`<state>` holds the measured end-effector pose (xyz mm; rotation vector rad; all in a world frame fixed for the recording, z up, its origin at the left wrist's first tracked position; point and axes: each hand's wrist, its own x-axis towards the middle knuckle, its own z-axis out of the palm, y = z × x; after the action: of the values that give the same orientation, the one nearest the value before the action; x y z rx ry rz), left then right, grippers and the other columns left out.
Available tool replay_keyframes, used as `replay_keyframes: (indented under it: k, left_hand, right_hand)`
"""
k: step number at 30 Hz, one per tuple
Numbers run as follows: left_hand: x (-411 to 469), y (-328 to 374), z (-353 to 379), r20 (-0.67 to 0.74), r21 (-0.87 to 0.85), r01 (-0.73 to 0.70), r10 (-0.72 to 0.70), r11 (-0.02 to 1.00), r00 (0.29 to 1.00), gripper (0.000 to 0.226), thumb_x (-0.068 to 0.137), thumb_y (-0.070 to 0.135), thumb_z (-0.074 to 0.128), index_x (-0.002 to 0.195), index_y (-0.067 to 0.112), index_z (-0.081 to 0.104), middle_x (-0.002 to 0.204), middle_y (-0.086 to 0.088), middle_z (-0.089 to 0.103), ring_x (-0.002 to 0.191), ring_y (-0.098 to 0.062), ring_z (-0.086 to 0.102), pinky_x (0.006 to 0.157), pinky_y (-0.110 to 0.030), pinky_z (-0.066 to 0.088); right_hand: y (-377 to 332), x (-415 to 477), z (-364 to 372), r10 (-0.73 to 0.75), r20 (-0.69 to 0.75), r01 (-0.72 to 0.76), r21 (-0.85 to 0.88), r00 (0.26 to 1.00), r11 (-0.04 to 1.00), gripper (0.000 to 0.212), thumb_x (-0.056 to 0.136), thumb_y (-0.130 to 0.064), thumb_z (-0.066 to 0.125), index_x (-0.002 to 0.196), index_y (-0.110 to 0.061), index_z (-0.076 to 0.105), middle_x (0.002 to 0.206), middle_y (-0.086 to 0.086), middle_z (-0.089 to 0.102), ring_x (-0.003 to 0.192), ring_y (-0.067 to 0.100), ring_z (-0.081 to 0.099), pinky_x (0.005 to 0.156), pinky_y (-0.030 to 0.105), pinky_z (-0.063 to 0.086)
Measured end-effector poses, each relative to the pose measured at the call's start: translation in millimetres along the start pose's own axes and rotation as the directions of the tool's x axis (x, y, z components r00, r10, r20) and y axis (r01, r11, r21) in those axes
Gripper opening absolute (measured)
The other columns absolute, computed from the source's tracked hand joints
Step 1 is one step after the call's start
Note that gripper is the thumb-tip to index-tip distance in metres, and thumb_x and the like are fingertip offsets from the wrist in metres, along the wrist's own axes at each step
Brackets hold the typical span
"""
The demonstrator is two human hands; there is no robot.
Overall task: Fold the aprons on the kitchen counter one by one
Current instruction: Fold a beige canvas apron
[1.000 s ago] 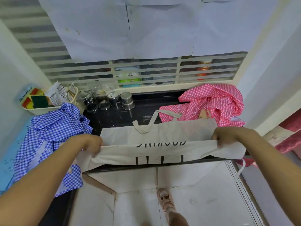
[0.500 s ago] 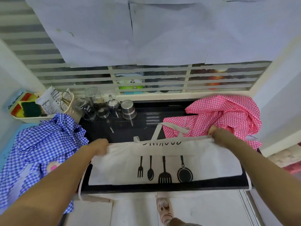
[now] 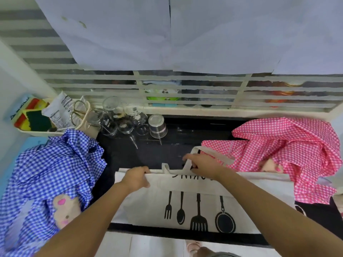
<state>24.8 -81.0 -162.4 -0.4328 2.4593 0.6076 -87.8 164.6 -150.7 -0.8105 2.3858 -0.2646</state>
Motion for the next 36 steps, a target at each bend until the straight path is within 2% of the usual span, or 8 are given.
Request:
replay_keyframes:
  k: [4,7,11,13,18,22,25,36]
  left_hand:
    - [2.0,-1.8,1.9,-0.009,-0.022,0.006,-0.006,1.000,1.000,0.033,0.073,0.019,0.078,0.103,0.020,0.066,0.097,0.002,0.062,0.095,-0.019,0.060,0.082,-0.027,0.049]
    - [4.0,-2.9,4.3,-0.022,0.001,0.002,-0.002,1.000,1.000,0.034,0.076,0.020,0.076,0.108,0.018,0.066,0.100,0.001,0.063,0.097,-0.020,0.060,0.082,-0.025,0.047]
    - [5.5,-4.2,7.5,-0.048,0.013,-0.008,0.009,1.000,0.999,0.039,0.078,0.020,0.075,0.115,0.015,0.064,0.112,-0.003,0.064,0.105,-0.021,0.059,0.089,-0.026,0.045]
    - [5.8,-5.1,7.3,-0.054,0.015,-0.013,0.014,1.000,0.998,0.038,0.078,0.021,0.076,0.113,0.015,0.065,0.111,-0.003,0.064,0.105,-0.021,0.059,0.090,-0.027,0.046]
    - [7.1,-6.6,7.3,-0.056,-0.025,0.009,-0.010,1.000,0.998,0.037,0.074,0.021,0.079,0.108,0.017,0.067,0.103,-0.001,0.067,0.092,-0.018,0.061,0.080,-0.024,0.048]
    - [7.5,-6.7,9.2,-0.069,-0.026,0.013,-0.015,1.000,0.997,0.036,0.075,0.022,0.079,0.108,0.018,0.065,0.103,-0.001,0.066,0.086,-0.015,0.056,0.074,-0.021,0.044]
    - [7.7,-7.4,11.4,-0.107,-0.028,0.024,-0.027,0.999,0.994,0.029,0.083,0.024,0.071,0.110,0.017,0.065,0.107,-0.003,0.067,0.090,-0.017,0.058,0.075,-0.021,0.043]
    - [13.6,-8.6,12.8,-0.211,0.133,0.048,-0.019,0.990,0.977,0.029,0.098,0.031,0.046,0.117,0.012,0.058,0.119,-0.008,0.058,0.110,-0.024,0.052,0.090,-0.031,0.041]
  right_hand:
    - [-9.8,20.8,4.6,0.001,0.112,0.008,-0.079,0.994,0.997,0.018,0.092,-0.024,0.054,0.110,-0.021,0.055,0.087,-0.001,0.058,0.066,0.011,0.048,0.053,0.019,0.038]
    - [2.5,39.3,-0.2,0.093,0.000,-0.093,-0.037,0.996,0.995,0.013,0.096,-0.032,0.049,0.096,-0.020,0.053,0.087,0.003,0.062,0.076,0.019,0.057,0.061,0.025,0.045]
    - [19.0,46.6,-21.0,0.437,-0.325,-0.074,0.728,0.839,0.682,0.024,0.098,-0.023,0.049,0.122,-0.021,0.053,0.103,-0.001,0.063,0.084,0.018,0.063,0.070,0.027,0.052]
    - [18.0,36.4,-29.9,0.416,-0.330,0.045,0.825,0.847,0.563,0.045,0.098,-0.019,0.050,0.142,-0.019,0.037,0.114,-0.007,0.053,0.102,0.011,0.056,0.084,0.023,0.046]
    - [18.7,2.1,-25.3,0.202,-0.278,-0.009,0.567,0.939,0.823,0.011,0.088,-0.027,0.066,0.087,-0.019,0.059,0.079,-0.005,0.062,0.071,0.007,0.057,0.065,0.018,0.043]
    - [55.9,-25.3,-6.5,0.125,0.113,-0.144,0.177,0.986,0.974,0.023,0.077,-0.029,0.076,0.069,-0.019,0.057,0.077,0.001,0.064,0.070,0.012,0.052,0.069,0.027,0.043]
    - [83.0,-45.5,5.7,0.187,0.175,-0.190,-0.003,0.967,0.982,0.031,0.071,-0.031,0.081,0.067,-0.023,0.051,0.077,-0.010,0.051,0.077,0.011,0.050,0.063,0.020,0.034]
    - [117.6,-63.5,6.5,0.212,0.004,-0.211,0.074,0.977,0.975,0.030,0.092,-0.032,0.061,0.070,-0.027,0.041,0.076,-0.004,0.052,0.077,0.018,0.051,0.058,0.021,0.030]
